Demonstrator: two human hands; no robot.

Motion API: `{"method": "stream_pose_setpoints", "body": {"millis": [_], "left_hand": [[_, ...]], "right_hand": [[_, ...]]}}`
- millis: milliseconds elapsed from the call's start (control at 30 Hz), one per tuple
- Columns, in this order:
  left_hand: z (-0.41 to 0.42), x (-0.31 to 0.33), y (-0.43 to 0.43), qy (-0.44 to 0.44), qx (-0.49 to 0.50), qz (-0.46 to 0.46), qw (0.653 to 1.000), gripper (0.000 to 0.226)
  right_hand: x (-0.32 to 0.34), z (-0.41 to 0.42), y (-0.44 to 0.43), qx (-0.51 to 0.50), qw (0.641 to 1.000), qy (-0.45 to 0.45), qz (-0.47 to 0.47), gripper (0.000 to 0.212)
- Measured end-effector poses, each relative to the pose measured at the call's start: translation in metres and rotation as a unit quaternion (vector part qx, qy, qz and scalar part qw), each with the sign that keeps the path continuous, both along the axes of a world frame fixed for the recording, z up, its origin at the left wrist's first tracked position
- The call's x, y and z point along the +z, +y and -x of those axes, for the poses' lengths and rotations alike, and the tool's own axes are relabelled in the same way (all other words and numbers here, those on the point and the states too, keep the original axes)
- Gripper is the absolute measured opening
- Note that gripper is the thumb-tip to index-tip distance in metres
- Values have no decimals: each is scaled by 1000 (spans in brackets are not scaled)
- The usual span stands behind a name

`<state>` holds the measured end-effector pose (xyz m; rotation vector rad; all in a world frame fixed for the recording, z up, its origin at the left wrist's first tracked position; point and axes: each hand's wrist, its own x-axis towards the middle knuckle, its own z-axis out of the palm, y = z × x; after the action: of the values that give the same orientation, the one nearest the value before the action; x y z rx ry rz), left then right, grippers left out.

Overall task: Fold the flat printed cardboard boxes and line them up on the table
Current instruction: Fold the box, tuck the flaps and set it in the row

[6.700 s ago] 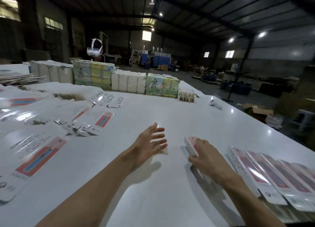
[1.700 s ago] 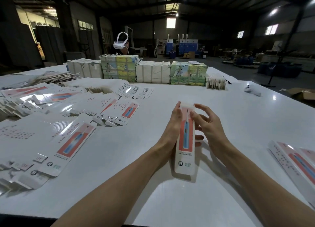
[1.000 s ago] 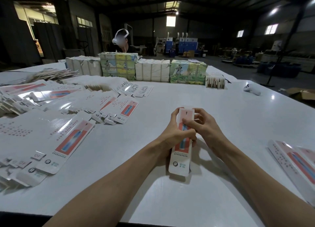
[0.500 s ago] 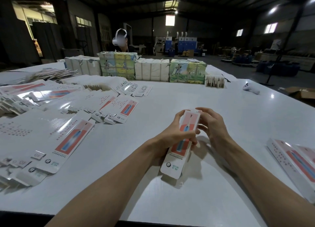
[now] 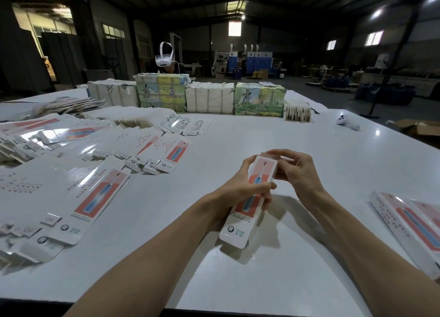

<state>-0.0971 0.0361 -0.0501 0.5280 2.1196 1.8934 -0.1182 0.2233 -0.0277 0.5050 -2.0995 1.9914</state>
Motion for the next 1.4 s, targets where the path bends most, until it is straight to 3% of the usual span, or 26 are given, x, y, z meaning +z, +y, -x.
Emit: {"method": "stream_pose_setpoints", "body": {"millis": [167,300,467,833,1000,1200,1400], "left_hand": [[1,-2,1,3,12,15,1000,97],[1,-2,1,24,34,27,999,95],[-4,0,4,39,33,36,998,92],[-11,4,5,98,27,79,992,106],[-12,5,3,106,23,80,991,96],[-10,4,4,91,46,62,993,101],[-10,4,2,43,43,0,998,87]], "right_hand": [[2,1,3,51,998,-32,28,21],[8,-3,0,88,989,-90,82,32],[10,-2,1,73,981,-137,120,20],[10,-1,5,57,952,-241,182,22],[12,-4,7,68,958,-219,170,23],[13,-5,6,89,961,-211,154,27],[7,-8,-7,74,982,-149,93,23]]}}
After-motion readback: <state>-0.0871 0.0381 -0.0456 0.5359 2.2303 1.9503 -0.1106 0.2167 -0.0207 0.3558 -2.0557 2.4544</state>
